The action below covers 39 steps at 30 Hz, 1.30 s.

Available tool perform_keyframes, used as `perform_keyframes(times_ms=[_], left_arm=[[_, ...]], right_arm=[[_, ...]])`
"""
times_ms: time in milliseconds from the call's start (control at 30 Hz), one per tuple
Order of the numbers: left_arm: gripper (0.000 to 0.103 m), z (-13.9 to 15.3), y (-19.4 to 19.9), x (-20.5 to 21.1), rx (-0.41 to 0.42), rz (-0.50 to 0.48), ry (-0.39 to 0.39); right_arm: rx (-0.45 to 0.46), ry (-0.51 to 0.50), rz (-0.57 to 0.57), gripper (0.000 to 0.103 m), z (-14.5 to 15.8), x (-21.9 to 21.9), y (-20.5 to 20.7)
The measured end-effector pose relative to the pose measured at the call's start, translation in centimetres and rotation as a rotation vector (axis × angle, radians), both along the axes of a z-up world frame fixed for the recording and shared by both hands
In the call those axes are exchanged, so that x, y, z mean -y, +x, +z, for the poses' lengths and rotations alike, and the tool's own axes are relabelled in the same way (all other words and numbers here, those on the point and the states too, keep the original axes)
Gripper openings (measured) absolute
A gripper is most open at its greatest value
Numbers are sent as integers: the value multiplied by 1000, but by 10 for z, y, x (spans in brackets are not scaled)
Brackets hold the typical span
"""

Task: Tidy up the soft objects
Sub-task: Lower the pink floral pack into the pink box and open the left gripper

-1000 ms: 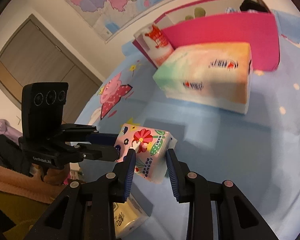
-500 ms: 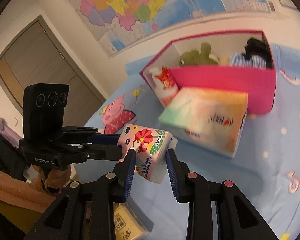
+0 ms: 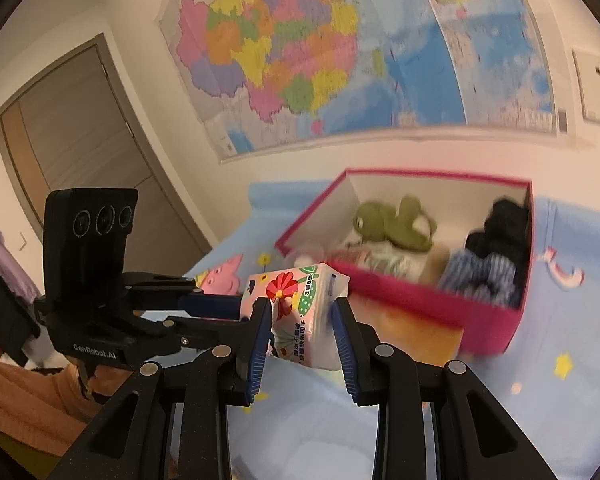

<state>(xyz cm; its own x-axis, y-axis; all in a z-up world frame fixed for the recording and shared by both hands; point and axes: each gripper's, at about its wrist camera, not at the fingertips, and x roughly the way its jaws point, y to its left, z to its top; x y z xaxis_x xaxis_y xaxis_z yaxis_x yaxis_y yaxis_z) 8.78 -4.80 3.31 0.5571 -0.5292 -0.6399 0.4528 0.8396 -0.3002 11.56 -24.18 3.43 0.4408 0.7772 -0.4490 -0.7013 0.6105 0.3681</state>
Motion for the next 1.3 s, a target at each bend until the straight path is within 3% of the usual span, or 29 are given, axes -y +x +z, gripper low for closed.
perform_keyframes(times_ms=[300,500,767,1300], left_arm=[[34,25,35,-11,33,44,14],[34,27,60,-21,38,87,31],[34,16,94,-35,-12,126,16],[34,-23,140,-38,-142,142,13]], right_arm=[[24,28,-17,33,18,-12,32],[-10,52,-27,33,16,-24,62],[-75,73,-53,33,1,-37,100],[-166,26,-80,33,-32,-43,130]])
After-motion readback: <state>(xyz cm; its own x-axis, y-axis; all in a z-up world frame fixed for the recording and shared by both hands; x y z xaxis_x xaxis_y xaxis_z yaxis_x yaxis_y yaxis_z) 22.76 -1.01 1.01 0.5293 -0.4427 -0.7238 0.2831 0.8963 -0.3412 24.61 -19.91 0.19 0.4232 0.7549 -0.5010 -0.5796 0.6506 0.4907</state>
